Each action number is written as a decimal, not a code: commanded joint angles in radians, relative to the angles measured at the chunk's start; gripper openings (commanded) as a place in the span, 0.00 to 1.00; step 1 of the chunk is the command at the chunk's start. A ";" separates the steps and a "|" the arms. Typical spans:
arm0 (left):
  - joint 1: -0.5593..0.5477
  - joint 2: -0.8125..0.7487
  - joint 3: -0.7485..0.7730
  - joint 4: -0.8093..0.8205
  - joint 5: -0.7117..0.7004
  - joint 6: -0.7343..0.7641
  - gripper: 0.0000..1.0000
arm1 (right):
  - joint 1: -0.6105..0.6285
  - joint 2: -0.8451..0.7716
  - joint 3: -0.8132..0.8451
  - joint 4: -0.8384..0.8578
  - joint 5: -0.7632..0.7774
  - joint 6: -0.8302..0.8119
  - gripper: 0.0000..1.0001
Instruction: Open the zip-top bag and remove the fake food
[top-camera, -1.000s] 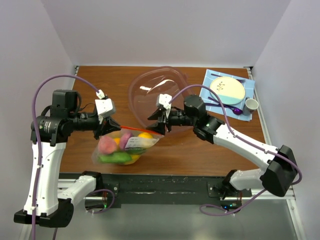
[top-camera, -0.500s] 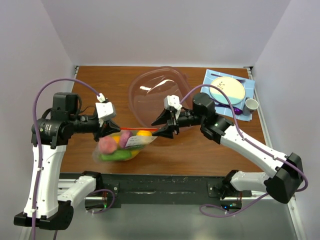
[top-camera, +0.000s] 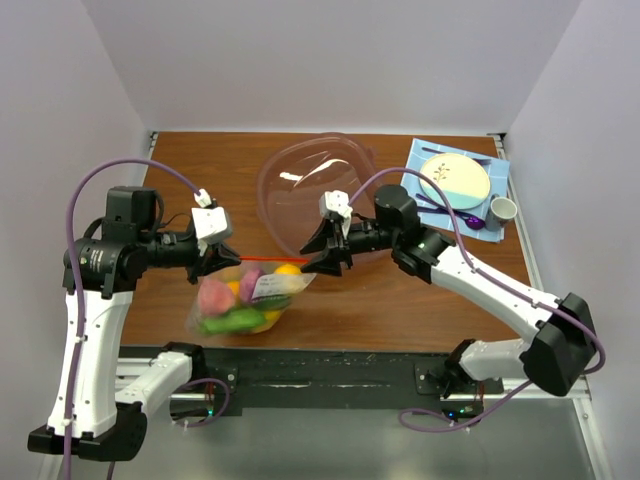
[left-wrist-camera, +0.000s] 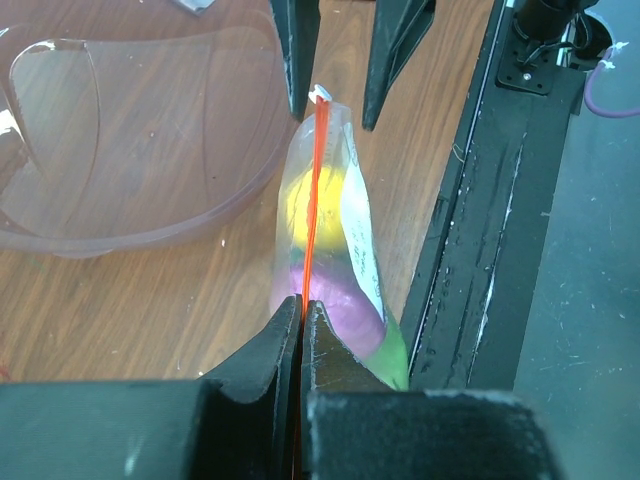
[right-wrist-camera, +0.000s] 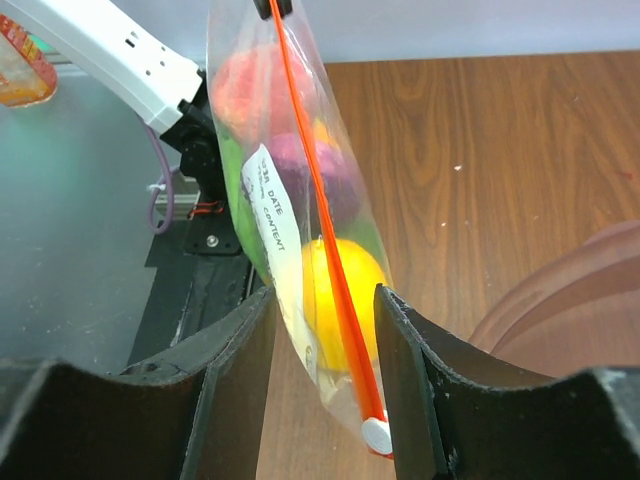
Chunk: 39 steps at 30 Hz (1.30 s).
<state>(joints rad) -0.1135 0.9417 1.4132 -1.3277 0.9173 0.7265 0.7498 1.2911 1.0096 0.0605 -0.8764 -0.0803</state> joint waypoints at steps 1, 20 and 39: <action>-0.003 -0.012 0.024 0.013 0.054 0.013 0.04 | 0.000 0.042 0.037 0.035 -0.035 0.033 0.47; -0.006 -0.018 -0.023 0.099 0.087 -0.054 0.77 | -0.001 0.102 0.112 -0.001 -0.050 0.047 0.00; -0.242 0.077 -0.200 0.466 0.068 -0.296 0.78 | 0.036 0.163 0.201 -0.100 -0.062 0.030 0.00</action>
<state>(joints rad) -0.3290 1.0027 1.2243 -0.9707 1.0210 0.4854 0.7734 1.4548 1.1450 -0.0242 -0.9077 -0.0353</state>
